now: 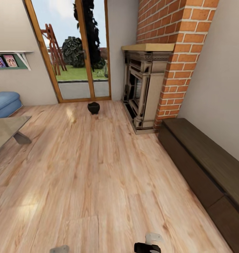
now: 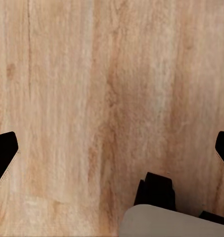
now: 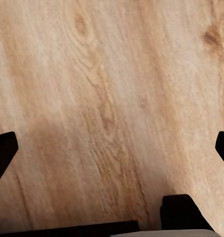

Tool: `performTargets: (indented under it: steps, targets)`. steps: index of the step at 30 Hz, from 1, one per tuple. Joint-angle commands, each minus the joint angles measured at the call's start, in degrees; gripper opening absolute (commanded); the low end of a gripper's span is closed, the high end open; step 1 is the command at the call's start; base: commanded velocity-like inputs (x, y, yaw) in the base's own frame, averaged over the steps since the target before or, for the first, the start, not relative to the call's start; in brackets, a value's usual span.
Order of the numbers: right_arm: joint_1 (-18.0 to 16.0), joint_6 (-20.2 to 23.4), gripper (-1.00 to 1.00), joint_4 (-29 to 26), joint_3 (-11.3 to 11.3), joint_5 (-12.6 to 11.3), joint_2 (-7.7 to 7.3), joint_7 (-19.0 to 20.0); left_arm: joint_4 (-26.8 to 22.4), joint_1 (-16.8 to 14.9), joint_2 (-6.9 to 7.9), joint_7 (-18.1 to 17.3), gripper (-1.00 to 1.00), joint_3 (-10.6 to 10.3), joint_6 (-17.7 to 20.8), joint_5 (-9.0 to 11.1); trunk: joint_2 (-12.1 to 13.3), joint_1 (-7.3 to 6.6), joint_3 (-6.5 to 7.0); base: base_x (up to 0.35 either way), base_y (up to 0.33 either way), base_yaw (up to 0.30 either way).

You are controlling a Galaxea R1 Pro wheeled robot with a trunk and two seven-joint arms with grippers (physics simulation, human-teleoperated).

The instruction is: Place each of the two pumpkins and all three candles from the living room inside a cabinet in the living room (use any cabinet), then make sure every cabinet is closed, and position the cauldron so it is next to a table in the living room.

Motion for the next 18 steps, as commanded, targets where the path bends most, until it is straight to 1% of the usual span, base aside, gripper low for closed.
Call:
performTargets:
  steps: [1,5,18]
  targets:
    - [0.02,0.0,1.0,0.0,0.0,0.0,-0.02,0.0,0.0,-0.01,0.0,0.0,1.0,-0.01,0.0,0.0,0.0,0.0,0.0,0.301,0.125,0.002]
    - [0.04,0.0,1.0,0.03,0.0,0.01,0.01,0.0,0.0,-0.01,0.0,0.0,1.0,-0.06,0.0,0.0,0.0,0.0,0.0,0.31,0.063,0.001]
    - [0.12,0.0,1.0,0.02,0.0,0.01,-0.05,0.0,0.0,0.02,0.0,0.0,1.0,-0.08,0.0,0.0,0.0,0.0,0.01,0.323,0.004,0.0]
